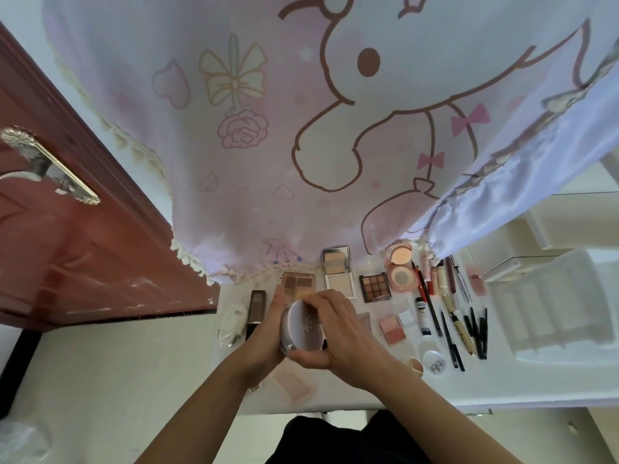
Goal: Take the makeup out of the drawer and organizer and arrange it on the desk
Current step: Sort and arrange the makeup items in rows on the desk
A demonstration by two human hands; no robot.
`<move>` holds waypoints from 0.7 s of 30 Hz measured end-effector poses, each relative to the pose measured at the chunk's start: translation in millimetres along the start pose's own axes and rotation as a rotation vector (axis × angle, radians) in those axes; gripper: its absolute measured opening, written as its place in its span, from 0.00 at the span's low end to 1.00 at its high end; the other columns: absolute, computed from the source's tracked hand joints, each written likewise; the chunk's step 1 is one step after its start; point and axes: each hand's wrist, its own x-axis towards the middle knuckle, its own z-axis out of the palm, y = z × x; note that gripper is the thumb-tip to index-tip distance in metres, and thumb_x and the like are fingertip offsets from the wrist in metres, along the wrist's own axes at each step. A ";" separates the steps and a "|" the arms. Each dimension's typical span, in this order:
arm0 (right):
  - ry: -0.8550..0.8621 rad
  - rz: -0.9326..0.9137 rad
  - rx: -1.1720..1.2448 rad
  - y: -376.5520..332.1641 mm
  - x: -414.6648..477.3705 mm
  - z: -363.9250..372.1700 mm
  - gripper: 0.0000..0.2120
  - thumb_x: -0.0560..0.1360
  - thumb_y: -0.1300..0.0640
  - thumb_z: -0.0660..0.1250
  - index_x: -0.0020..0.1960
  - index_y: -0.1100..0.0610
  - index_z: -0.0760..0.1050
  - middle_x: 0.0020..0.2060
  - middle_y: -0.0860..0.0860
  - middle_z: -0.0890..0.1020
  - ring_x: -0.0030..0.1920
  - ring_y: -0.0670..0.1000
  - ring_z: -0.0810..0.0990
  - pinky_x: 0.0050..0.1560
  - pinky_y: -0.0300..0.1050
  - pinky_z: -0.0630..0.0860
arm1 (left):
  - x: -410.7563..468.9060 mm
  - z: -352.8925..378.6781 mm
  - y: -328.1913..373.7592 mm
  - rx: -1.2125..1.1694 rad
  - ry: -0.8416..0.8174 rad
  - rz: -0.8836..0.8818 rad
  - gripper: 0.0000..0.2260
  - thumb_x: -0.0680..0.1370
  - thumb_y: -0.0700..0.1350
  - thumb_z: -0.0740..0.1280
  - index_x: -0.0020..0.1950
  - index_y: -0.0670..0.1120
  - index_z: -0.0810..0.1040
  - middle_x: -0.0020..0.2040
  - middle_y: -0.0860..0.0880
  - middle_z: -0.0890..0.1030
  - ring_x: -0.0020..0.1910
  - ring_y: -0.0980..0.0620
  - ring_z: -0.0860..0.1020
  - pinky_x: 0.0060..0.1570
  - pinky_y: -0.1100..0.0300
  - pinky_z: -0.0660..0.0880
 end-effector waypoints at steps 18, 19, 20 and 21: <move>-0.207 0.101 -0.051 -11.5 -0.1 -25.2 0.42 0.65 0.34 0.75 0.71 0.40 0.57 0.68 0.40 0.65 0.66 0.45 0.66 0.69 0.45 0.64 | 4.7 -8.5 -10.3 0.208 0.063 -0.009 0.34 0.71 0.77 0.43 0.64 0.64 0.75 0.66 0.53 0.78 0.62 0.55 0.78 0.69 0.50 0.69; -0.204 0.134 -0.024 -12.1 -0.7 -25.6 0.42 0.64 0.30 0.73 0.71 0.39 0.57 0.67 0.40 0.66 0.65 0.44 0.68 0.68 0.45 0.66 | 5.3 -9.0 -9.1 0.207 0.048 -0.007 0.34 0.72 0.77 0.42 0.65 0.63 0.76 0.65 0.54 0.79 0.64 0.54 0.77 0.71 0.48 0.67; -0.191 0.163 -0.001 -12.7 -1.1 -25.7 0.41 0.65 0.27 0.70 0.70 0.39 0.58 0.67 0.39 0.68 0.62 0.43 0.71 0.66 0.45 0.69 | 4.7 -8.4 -6.4 0.199 0.028 -0.005 0.34 0.73 0.76 0.42 0.64 0.62 0.77 0.63 0.54 0.80 0.65 0.54 0.76 0.72 0.47 0.66; -0.176 0.181 0.013 -13.7 -1.6 -26.0 0.39 0.65 0.25 0.68 0.70 0.39 0.59 0.66 0.39 0.71 0.59 0.41 0.73 0.63 0.44 0.72 | 4.5 -9.3 -4.4 0.192 0.013 -0.008 0.34 0.74 0.74 0.42 0.64 0.62 0.78 0.62 0.54 0.82 0.65 0.54 0.76 0.72 0.47 0.65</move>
